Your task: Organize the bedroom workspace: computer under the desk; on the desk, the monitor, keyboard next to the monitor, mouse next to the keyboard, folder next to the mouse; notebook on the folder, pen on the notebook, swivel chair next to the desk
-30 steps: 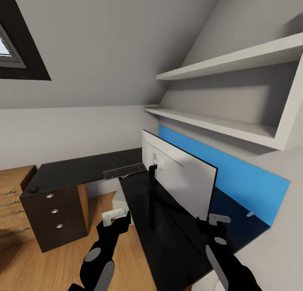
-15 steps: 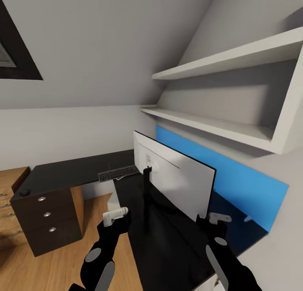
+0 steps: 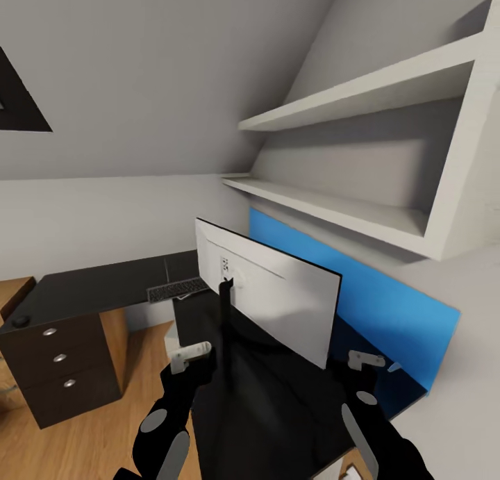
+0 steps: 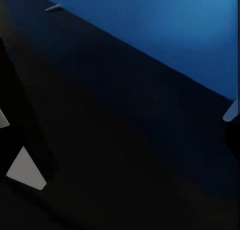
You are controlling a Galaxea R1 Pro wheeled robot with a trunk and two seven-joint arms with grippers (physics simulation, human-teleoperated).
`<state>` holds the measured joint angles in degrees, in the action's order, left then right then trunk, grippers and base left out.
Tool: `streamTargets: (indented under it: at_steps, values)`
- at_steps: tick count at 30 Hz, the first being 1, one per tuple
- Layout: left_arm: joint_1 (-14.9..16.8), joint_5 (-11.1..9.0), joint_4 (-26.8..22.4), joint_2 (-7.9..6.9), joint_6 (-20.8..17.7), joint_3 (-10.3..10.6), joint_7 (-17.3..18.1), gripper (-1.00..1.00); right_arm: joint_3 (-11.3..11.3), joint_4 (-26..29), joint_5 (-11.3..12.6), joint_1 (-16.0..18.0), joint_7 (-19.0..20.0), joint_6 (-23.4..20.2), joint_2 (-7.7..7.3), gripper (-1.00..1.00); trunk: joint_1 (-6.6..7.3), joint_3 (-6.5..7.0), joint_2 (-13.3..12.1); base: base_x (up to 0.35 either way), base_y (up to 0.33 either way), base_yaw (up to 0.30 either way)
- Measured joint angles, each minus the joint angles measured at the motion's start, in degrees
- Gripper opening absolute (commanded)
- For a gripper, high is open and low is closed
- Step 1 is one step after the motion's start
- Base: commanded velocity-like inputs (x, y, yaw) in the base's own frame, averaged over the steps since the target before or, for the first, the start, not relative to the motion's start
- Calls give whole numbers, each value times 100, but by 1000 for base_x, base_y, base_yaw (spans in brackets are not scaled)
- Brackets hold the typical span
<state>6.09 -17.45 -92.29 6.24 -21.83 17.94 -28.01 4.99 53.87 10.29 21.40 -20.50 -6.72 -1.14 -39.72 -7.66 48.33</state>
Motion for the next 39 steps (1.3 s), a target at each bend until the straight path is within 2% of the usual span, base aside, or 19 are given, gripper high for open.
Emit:
streamTargets:
  at_steps: [7,20,39]
  values:
    - [0,0,0,-8,1,0,0,100,-2,-16,1,0,2,-1,-3,100,0,0,0,120,-111,0]
    - [0,0,0,-8,-4,0,0,100,-2,-20,2,0,9,-1,6,100,-1,0,0,1,-17,0]
    - [0,0,0,-8,-8,-8,0,100,13,-44,74,0,9,-27,25,100,-2,0,0,-242,0,0]
